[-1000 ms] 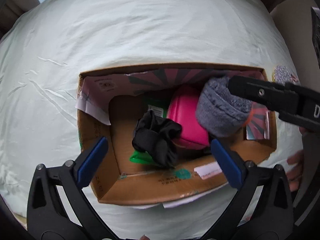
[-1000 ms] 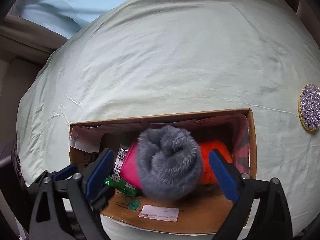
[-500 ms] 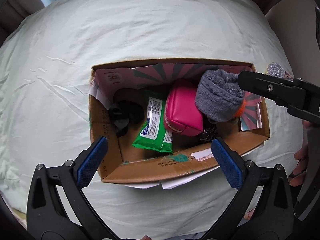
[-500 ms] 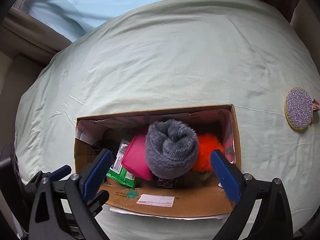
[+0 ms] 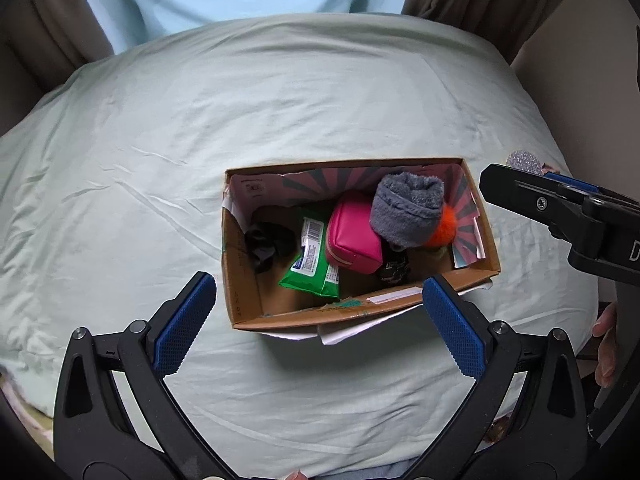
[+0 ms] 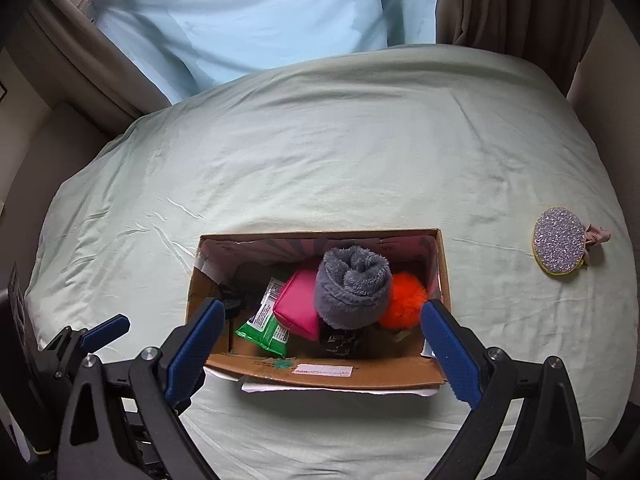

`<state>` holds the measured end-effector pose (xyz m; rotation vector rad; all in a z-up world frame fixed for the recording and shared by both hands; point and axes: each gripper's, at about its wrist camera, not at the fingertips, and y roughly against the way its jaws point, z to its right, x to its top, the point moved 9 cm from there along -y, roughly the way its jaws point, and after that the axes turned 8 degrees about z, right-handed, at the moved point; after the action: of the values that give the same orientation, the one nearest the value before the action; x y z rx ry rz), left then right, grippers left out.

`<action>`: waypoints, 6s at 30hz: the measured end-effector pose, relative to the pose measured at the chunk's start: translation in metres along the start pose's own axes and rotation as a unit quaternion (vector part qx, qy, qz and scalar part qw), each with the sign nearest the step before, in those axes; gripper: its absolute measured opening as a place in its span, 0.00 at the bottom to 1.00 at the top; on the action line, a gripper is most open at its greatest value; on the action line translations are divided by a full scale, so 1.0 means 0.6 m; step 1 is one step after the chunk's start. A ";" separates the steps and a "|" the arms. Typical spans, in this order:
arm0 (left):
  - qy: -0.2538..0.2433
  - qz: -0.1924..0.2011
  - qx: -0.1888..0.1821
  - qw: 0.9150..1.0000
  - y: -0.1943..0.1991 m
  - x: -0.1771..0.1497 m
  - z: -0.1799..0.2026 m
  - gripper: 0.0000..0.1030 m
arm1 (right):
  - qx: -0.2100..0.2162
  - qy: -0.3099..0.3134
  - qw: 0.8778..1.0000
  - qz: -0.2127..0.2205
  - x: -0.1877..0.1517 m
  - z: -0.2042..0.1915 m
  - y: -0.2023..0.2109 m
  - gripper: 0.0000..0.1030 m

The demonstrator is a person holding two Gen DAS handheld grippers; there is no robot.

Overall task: Organize soft objects
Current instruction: 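Lift both tools from the box toward the glittery mirror and pink sock, then grasp the glittery mirror with the left tool while the right grasps the pink sock, then carry the mirror and pink sock into the box and release both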

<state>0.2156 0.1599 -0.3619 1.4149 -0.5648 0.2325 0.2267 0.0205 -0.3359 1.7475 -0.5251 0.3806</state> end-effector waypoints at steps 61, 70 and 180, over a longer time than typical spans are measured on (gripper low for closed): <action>-0.073 0.156 -0.045 0.984 0.106 0.140 0.517 1.00 | -0.073 0.098 0.975 0.186 0.065 0.540 0.325 0.95; -0.125 0.075 -0.060 0.988 -0.082 0.124 0.649 1.00 | -0.030 0.161 0.980 0.112 0.059 0.651 0.181 0.95; -0.037 0.087 -0.011 0.995 0.063 0.085 -0.019 0.36 | 0.079 0.224 0.970 0.045 0.022 -0.010 0.091 0.23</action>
<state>0.2431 0.1681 -0.3042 1.3576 -0.7510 0.3135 0.2088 0.0145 -0.2825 1.7212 -0.2516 0.8769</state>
